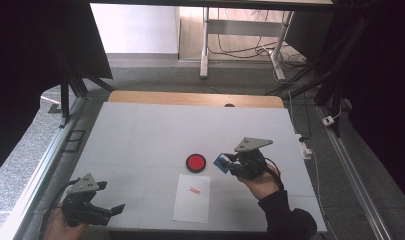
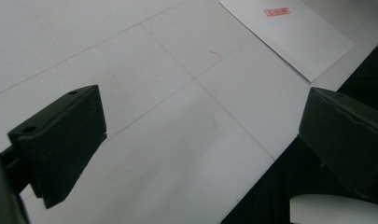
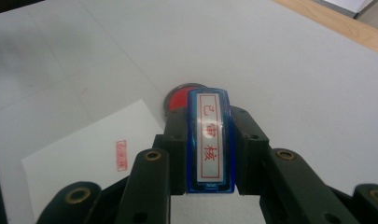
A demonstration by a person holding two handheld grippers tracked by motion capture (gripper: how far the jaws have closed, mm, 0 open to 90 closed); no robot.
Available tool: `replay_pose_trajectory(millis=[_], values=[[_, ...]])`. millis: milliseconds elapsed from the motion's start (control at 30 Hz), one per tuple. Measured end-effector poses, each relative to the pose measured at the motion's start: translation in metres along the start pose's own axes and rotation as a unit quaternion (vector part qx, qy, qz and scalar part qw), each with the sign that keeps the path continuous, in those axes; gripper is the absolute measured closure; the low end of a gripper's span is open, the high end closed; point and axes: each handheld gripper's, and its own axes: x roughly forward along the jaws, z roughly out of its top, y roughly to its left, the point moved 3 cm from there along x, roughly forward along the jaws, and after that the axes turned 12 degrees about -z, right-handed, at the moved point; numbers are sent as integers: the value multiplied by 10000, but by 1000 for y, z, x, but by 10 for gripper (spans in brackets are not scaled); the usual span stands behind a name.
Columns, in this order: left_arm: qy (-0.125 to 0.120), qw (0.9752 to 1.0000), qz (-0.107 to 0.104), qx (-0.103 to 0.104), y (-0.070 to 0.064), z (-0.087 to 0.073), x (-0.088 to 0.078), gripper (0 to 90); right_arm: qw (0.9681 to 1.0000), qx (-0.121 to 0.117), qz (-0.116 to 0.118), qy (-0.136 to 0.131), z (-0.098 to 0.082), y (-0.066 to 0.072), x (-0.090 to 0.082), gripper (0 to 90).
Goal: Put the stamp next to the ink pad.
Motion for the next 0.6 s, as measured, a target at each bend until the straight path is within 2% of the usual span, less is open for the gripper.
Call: replay_pose_trajectory(millis=[133,600], values=[[1,10000,-11,2,0,0,0,11,9999,106,-70,24,-3,-6,2,711],[-4,10000,-27,-15,1,0,0,17,9988,124,-444,166,-14,-21,8,711]])
